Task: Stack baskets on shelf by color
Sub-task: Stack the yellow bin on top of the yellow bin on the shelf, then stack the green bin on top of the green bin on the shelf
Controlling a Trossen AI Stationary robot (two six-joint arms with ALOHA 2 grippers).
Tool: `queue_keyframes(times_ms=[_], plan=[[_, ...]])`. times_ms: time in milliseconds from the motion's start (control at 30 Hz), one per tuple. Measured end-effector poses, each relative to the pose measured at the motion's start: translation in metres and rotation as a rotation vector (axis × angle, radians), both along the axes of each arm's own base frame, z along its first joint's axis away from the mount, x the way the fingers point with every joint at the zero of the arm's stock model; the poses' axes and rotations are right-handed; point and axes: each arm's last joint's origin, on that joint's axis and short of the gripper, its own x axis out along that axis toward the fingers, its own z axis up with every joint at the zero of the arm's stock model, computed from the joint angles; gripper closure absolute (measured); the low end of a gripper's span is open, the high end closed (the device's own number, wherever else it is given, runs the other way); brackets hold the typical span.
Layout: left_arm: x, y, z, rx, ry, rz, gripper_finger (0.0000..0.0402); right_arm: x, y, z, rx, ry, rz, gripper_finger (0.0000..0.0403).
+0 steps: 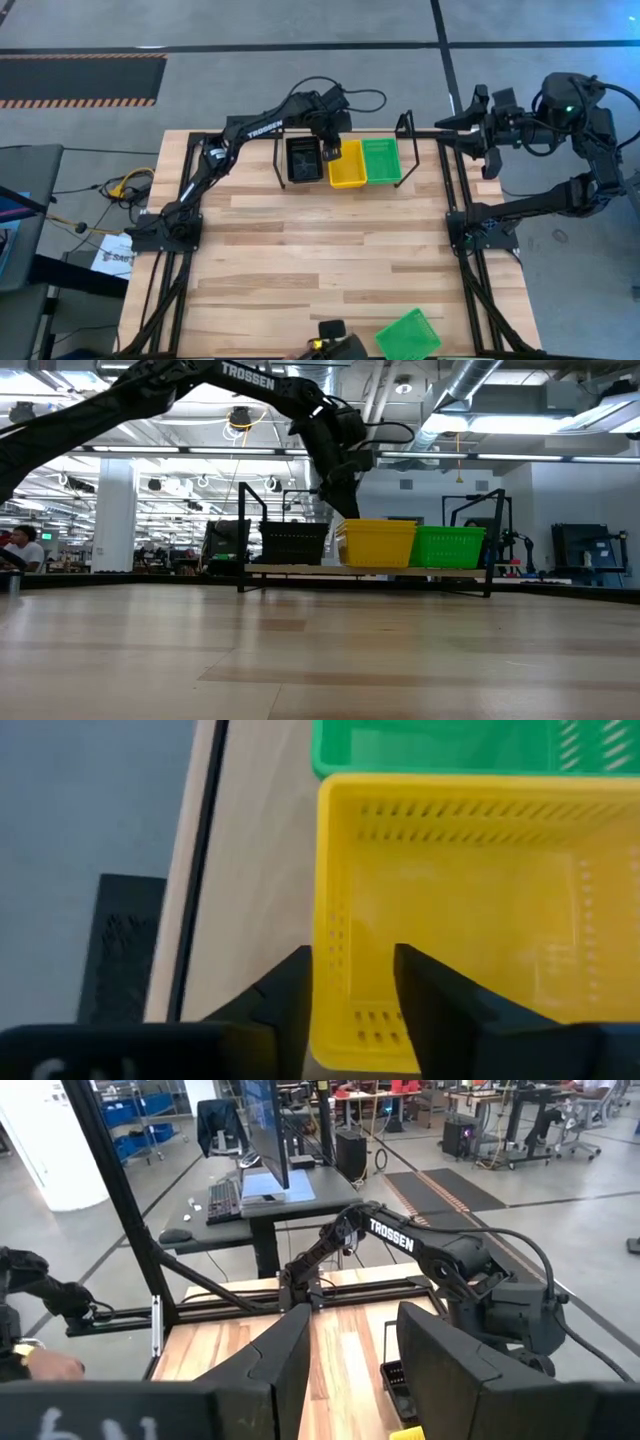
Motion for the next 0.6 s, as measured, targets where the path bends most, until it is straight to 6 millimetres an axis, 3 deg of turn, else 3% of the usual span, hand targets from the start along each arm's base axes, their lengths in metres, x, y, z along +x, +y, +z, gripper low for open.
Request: queue_keyframes(times_ms=[100, 200, 400, 600], plan=[[0.001, -0.007, 0.007, 0.034, 0.002, 0.003, 0.0253, 0.000, 0.000, -0.001, -0.012, 0.008, 0.002, 0.0229], [-0.003, -0.018, 0.030, 0.065, -0.038, 0.008, 0.0238, 0.000, 0.000, -0.003, -0.007, 0.038, 0.000, 0.0227], [-0.029, -0.062, 0.114, 0.116, -0.224, 0.035, 0.0232, 0.010, -0.003, -0.016, 0.026, 0.171, 0.000, 0.0226], [-0.085, -0.123, 0.203, 0.278, -0.404, 0.082, 0.0232, 0.051, -0.013, -0.028, 0.080, 0.281, -0.005, 0.0231]])
